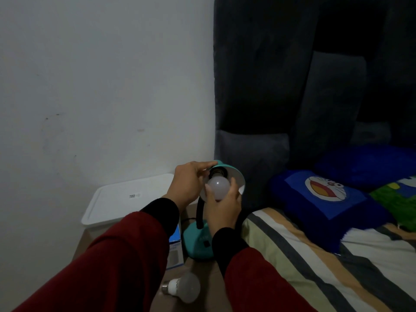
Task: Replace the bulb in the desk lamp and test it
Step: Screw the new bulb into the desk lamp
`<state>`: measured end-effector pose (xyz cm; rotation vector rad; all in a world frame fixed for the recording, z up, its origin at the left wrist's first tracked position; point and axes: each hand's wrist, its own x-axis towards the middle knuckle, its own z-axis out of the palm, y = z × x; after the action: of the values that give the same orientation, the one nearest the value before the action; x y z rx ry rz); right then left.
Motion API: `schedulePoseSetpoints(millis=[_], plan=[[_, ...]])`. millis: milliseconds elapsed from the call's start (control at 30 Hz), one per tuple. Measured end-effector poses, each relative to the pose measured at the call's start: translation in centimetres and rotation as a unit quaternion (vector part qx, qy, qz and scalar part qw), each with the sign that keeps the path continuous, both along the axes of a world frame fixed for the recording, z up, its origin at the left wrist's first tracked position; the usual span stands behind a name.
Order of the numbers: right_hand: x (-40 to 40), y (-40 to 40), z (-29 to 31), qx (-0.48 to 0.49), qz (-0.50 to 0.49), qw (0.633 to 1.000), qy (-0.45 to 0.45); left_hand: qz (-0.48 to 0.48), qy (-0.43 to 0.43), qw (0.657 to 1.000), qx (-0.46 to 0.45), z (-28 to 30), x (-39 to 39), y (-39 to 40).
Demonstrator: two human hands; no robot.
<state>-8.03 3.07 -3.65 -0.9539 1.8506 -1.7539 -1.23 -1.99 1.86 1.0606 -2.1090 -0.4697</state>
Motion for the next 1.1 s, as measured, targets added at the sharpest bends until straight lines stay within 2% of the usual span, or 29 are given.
schedulePoseSetpoints(millis=[400, 500, 633, 767, 933, 1033, 1100], plan=[[-0.16, -0.01, -0.33, 0.001, 0.011, 0.999, 0.05, -0.005, 0.0, 1.0, 0.006, 0.12, 0.0, 0.15], [-0.32, -0.02, -0.2, 0.009, 0.005, 1.0, 0.017, -0.003, -0.002, 1.0, 0.009, 0.14, 0.06, 0.09], [-0.53, 0.07, -0.31, 0.004, 0.012, 0.999, 0.034, -0.003, -0.001, 1.0, 0.008, 0.11, -0.02, 0.16], [-0.64, -0.01, -0.08, 0.014, 0.015, 1.0, -0.001, 0.002, -0.003, 1.0, 0.008, 0.05, -0.04, -0.05], [-0.59, 0.02, -0.01, 0.02, 0.021, 0.998, 0.053, 0.0, -0.003, 1.0, 0.01, 0.1, -0.1, 0.02], [-0.37, -0.09, 0.17, 0.024, 0.018, 0.999, 0.016, 0.001, -0.007, 1.0, 0.013, 0.07, -0.08, -0.13], [-0.37, -0.06, 0.16, 0.024, 0.022, 0.999, 0.023, 0.002, -0.008, 1.0, 0.019, 0.08, -0.04, -0.2]])
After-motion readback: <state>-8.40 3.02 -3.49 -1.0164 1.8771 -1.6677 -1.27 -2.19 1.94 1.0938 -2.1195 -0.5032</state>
